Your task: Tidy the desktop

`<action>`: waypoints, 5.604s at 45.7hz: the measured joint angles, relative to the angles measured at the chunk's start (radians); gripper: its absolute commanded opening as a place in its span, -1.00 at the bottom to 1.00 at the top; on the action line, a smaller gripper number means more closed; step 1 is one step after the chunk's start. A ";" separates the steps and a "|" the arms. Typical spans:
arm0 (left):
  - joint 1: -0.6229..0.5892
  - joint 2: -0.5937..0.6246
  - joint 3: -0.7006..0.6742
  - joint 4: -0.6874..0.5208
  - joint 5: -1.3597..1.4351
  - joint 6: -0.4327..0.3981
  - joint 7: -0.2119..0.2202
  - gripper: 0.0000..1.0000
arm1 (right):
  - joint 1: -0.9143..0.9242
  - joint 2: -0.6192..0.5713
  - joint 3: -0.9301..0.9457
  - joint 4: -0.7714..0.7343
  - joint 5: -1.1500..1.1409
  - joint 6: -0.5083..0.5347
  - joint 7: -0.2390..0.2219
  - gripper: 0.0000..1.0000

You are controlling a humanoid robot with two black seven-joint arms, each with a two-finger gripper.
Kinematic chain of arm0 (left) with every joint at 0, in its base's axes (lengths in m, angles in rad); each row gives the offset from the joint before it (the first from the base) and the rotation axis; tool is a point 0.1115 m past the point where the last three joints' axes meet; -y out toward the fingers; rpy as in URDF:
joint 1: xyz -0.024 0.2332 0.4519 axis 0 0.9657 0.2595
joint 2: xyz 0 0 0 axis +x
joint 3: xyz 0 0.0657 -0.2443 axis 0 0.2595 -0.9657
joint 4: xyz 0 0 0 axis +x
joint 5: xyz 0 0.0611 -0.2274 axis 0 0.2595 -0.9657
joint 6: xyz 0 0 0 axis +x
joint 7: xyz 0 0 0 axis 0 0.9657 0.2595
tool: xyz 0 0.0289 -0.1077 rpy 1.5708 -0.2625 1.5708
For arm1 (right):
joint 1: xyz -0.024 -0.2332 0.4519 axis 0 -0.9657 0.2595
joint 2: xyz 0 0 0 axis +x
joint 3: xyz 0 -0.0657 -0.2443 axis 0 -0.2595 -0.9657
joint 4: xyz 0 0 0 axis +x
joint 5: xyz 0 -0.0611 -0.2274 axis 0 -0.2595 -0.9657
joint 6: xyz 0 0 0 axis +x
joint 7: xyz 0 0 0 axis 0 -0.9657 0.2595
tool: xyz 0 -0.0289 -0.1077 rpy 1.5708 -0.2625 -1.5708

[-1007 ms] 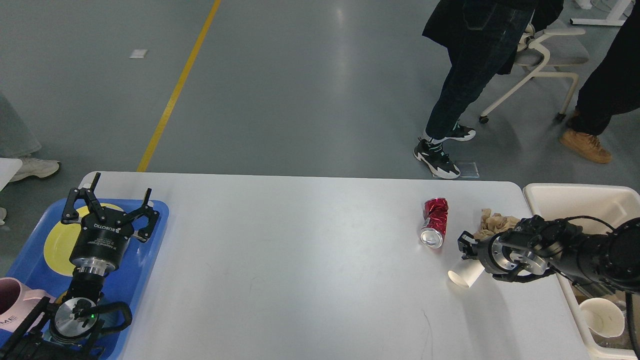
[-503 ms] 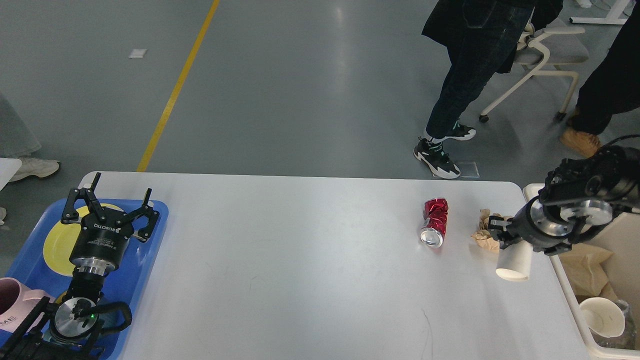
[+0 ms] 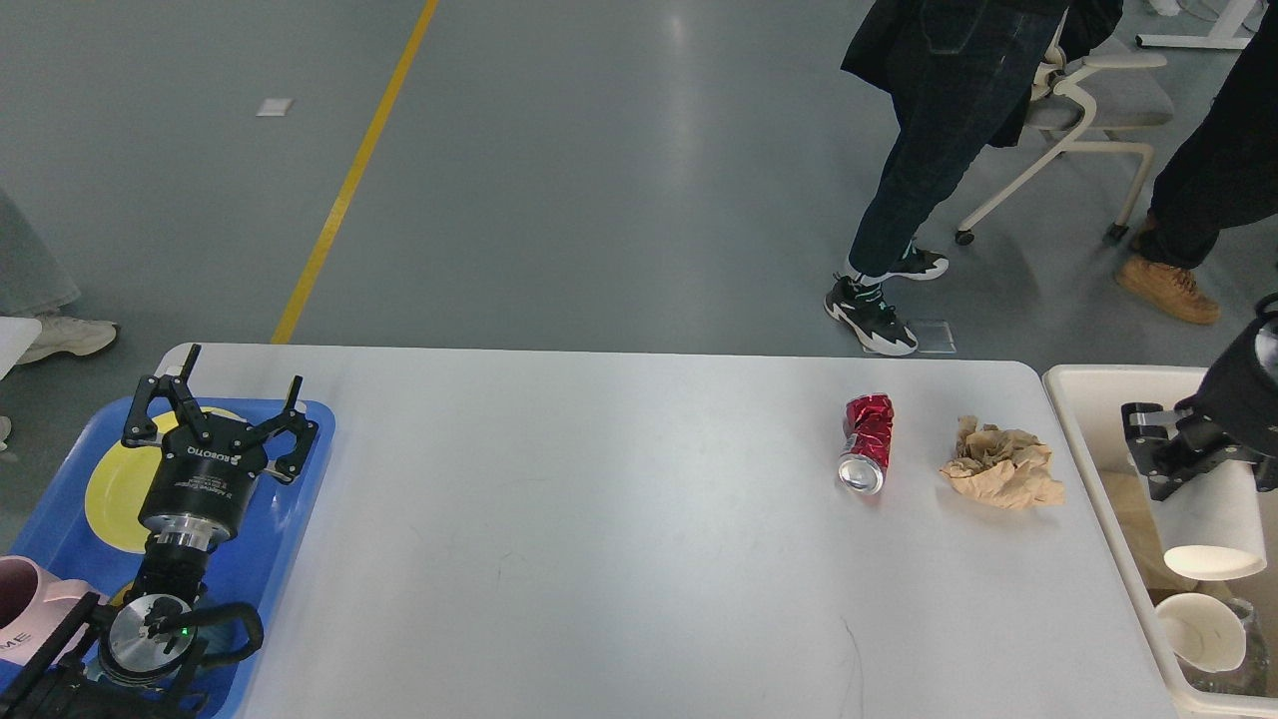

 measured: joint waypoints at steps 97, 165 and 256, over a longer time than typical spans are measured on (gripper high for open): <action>0.000 0.000 0.000 0.000 -0.001 0.001 0.000 0.93 | -1.773 -0.036 0.789 -1.559 -0.040 -0.644 -0.011 1.00; 0.000 -0.001 0.000 0.000 0.000 0.000 0.000 0.93 | 0.030 -0.014 0.278 -0.066 -0.111 0.163 -0.260 1.00; 0.001 -0.001 0.000 0.000 0.000 0.000 0.000 0.93 | -1.333 -0.050 0.956 -1.186 0.512 -0.348 -0.099 1.00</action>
